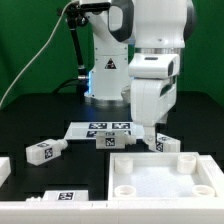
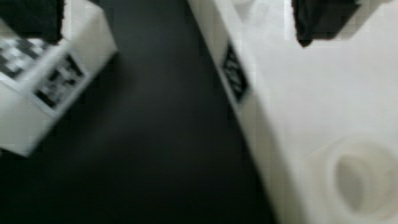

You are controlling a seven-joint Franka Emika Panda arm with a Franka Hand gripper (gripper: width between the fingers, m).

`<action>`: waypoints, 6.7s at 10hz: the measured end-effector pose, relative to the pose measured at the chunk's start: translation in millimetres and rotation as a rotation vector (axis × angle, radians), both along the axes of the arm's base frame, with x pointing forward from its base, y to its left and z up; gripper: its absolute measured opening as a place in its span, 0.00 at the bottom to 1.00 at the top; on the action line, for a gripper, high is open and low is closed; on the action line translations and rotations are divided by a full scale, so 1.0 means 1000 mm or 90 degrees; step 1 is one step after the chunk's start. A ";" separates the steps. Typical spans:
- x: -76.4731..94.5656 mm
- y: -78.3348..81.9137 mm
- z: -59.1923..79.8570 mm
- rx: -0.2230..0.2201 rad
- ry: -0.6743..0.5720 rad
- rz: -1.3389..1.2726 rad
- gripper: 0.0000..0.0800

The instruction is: Assemble one leg

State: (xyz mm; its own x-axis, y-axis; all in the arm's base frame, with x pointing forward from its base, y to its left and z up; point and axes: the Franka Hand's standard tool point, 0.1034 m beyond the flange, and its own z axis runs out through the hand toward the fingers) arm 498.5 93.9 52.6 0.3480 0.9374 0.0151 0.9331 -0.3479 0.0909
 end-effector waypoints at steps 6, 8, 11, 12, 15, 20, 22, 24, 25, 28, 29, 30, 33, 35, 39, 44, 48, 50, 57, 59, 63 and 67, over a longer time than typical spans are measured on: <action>0.000 0.001 -0.006 0.020 0.008 -0.141 0.81; 0.000 0.004 -0.006 0.034 0.009 -0.252 0.81; -0.001 0.036 -0.003 0.046 0.008 -0.361 0.81; -0.003 0.042 -0.003 0.047 0.009 -0.353 0.81; -0.003 0.039 -0.003 0.043 0.011 -0.348 0.81; -0.020 0.040 -0.001 -0.126 0.159 -0.397 0.81; -0.018 0.047 -0.004 -0.179 0.198 -0.415 0.81; -0.028 0.046 -0.004 -0.255 0.265 -0.413 0.81; -0.027 0.047 -0.006 -0.285 0.292 -0.411 0.81; -0.034 0.037 -0.012 -0.393 0.392 -0.414 0.81; -0.027 0.031 -0.016 -0.430 0.432 -0.423 0.81; -0.025 0.032 -0.021 -0.457 0.462 -0.425 0.81; -0.028 0.038 -0.032 -0.471 0.475 -0.417 0.81; -0.031 0.035 -0.042 -0.462 0.469 -0.417 0.81; -0.032 0.032 -0.042 -0.456 0.465 -0.420 0.81; -0.032 0.032 -0.042 -0.456 0.465 -0.420 0.35; -0.026 0.030 0.002 -0.456 0.472 -0.403 0.35; -0.016 0.026 0.053 -0.443 0.473 -0.382 0.35; 0.023 0.021 0.067 -0.224 0.274 -0.413 0.35; 0.029 0.013 0.082 -0.177 0.292 -0.485 0.35; 0.044 0.010 0.083 -0.066 0.151 -0.489 0.35; 0.085 0.010 0.089 0.069 0.038 -0.445 0.35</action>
Offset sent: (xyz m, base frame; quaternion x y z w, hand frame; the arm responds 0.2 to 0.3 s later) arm 0.0000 0.0000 0.0000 0.0000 0.0000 0.1938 0.9810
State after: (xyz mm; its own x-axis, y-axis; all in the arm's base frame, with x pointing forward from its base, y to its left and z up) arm 583.7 103.8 141.7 0.8706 0.4885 0.0582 0.4903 -0.8712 -0.0226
